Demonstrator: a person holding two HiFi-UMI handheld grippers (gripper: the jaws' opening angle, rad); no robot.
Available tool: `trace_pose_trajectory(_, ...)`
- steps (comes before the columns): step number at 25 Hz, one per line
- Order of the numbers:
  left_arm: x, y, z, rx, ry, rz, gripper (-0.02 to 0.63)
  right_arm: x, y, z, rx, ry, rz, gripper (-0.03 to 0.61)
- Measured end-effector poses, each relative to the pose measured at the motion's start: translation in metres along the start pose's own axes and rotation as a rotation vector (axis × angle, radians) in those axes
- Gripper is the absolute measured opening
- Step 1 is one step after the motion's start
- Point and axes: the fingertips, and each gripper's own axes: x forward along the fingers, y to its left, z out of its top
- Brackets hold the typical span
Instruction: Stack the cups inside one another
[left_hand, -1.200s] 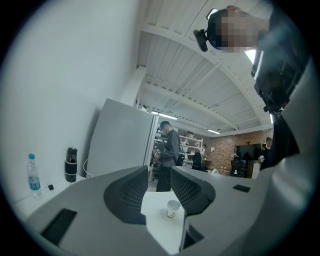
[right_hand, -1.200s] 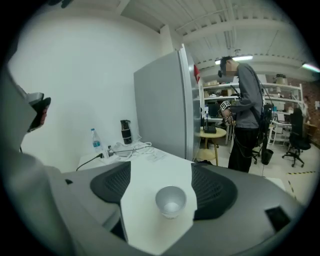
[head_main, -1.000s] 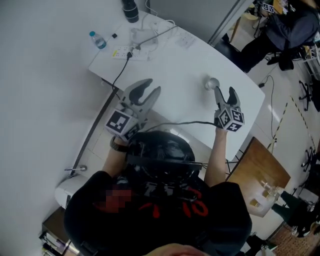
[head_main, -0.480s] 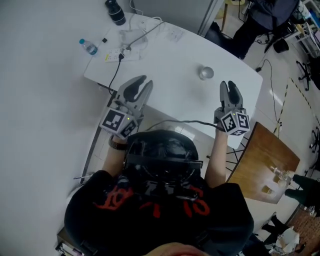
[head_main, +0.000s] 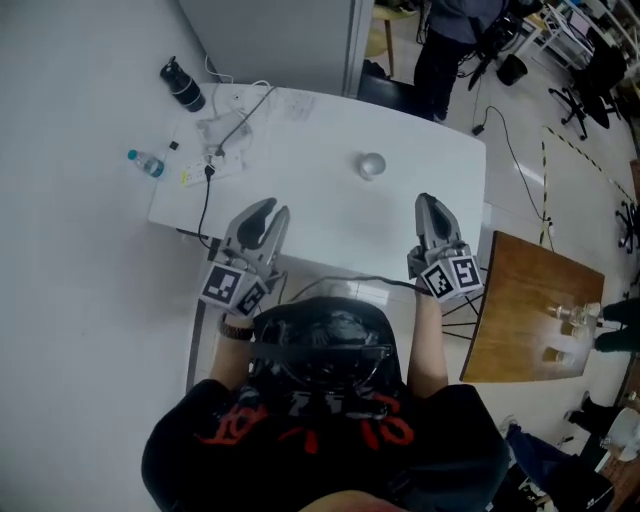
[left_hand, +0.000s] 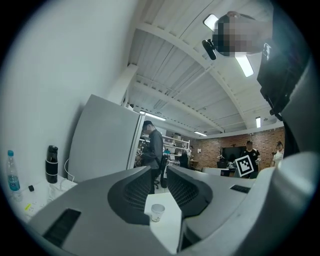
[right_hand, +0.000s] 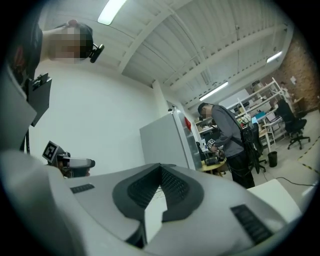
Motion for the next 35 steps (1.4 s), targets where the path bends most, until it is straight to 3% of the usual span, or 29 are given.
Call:
trace_pose_trajectory(10, 0.017, -0.027, -0.002, 0.013, 0.029, -0.112, 0.103, -0.034, 0.022, 0.011, -0.138, 0.048, -0.02, 0.005)
trace_pose_trajectory(19, 0.028, -0.042, -0.002, 0.029, 0.049, -0.171, 0.094, -0.055, 0.035, 0.026, -0.188, 0.059, -0.116, 0.005)
trace_pose_trajectory(26, 0.015, -0.013, 0.0, 0.029, 0.043, -0.159, 0.094, -0.047, 0.045, 0.025, -0.2, 0.076, -0.175, 0.005)
trace_pose_trajectory(35, -0.01, 0.023, -0.001, 0.038, 0.066, -0.144, 0.094, -0.007, 0.078, 0.02, -0.234, 0.088, -0.147, 0.005)
